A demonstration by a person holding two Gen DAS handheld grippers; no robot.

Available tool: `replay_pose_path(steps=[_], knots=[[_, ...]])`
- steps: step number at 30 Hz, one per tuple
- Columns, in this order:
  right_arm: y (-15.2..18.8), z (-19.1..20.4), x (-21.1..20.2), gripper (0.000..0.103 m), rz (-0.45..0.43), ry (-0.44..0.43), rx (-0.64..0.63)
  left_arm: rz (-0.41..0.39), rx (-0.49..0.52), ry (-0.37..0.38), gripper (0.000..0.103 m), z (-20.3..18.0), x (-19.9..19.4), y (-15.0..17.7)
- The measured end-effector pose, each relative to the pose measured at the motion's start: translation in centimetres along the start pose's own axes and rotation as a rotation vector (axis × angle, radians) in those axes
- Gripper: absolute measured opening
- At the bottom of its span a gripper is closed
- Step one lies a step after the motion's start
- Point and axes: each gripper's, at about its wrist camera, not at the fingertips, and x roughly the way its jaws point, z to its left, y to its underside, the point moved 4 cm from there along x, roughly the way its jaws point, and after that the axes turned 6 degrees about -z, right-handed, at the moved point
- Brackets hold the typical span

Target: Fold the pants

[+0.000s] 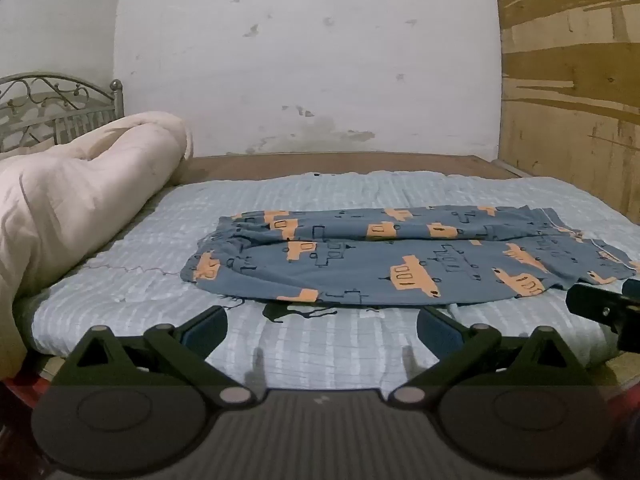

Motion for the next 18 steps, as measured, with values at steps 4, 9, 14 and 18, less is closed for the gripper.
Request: replay_pose_path(steps=[4,9,14,18], knots=[[-0.02,-0.06,-0.03,0.102,0.002,-0.001,0.006,-0.003,0.000,-0.003,0.102,0.06,0.04,-0.01],[-0.05,-0.12,-0.09,0.102,0.004,-0.003,0.010,-0.002,0.002,0.000,0.102,-0.46,-0.18,0.05],[-0.03,-0.14,-0.11,0.102,0.004,-0.003,0.012,-0.002,0.005,0.000,0.102,-0.71,-0.28,-0.13],[-0.02,-0.16,-0.13,0.102,0.005,-0.003,0.013,-0.003,0.005,0.002,0.102,-0.69,-0.45,-0.19]])
